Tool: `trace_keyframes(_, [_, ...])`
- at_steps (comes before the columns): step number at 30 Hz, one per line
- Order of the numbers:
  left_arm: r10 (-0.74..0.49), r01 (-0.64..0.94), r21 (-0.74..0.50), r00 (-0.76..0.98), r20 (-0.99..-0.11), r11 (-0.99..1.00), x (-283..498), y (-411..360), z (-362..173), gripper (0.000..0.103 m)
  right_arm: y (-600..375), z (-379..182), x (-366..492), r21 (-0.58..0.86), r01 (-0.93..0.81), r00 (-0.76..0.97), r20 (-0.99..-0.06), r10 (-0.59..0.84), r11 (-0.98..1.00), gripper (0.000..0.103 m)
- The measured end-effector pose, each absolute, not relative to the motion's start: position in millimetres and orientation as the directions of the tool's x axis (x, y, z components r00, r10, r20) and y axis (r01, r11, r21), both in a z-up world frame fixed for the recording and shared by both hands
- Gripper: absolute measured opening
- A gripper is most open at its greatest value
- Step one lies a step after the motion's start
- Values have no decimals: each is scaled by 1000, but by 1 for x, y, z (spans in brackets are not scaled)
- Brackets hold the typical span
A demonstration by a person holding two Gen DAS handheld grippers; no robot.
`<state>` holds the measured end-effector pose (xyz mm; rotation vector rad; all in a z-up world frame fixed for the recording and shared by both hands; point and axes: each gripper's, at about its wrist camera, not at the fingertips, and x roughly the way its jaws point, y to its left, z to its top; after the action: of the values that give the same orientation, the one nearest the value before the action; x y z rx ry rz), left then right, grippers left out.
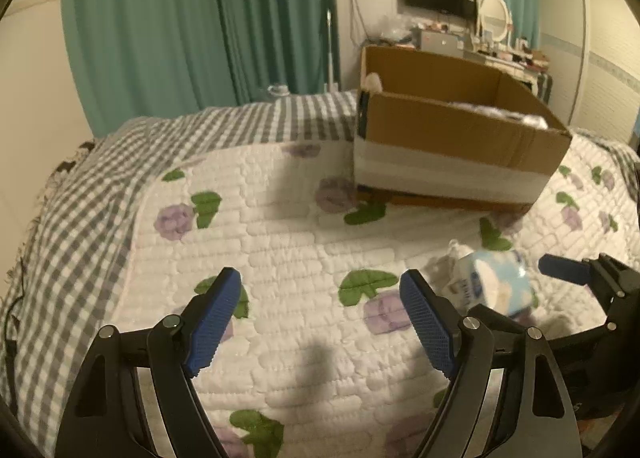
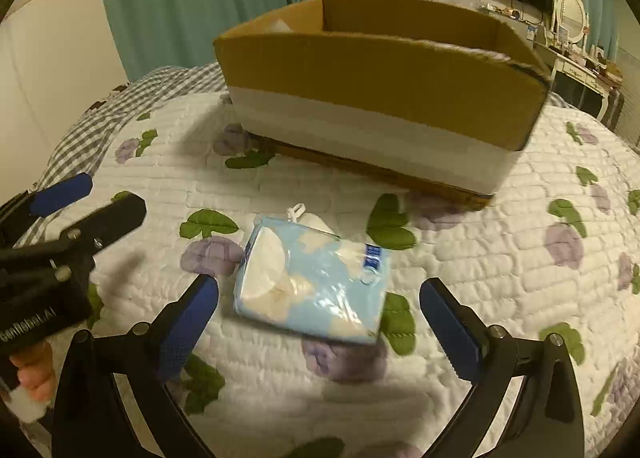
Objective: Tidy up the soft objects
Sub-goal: 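Grasp the blue tissue pack with the right gripper, then grasp the white mask with the left gripper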
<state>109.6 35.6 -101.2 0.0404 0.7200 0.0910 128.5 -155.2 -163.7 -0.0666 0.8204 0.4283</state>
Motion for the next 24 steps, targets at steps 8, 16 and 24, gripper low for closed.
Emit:
trace_keyframes(8, [77,-54,55,738,-671,997,115,38,-117,83,-154,-173,138,121,-386,575,-743,341,914,77])
trace_keyframes(16, [30,-1,43,734,-678,999,113,21,-115,83,-201,-144,132,75,-297,673,-691,264,952,77])
trace_keyframes(24, [-33,52,2,671,-740,999,131,-24,-130,81,-241,-141,144,71,-226,692,-690,211,972,77])
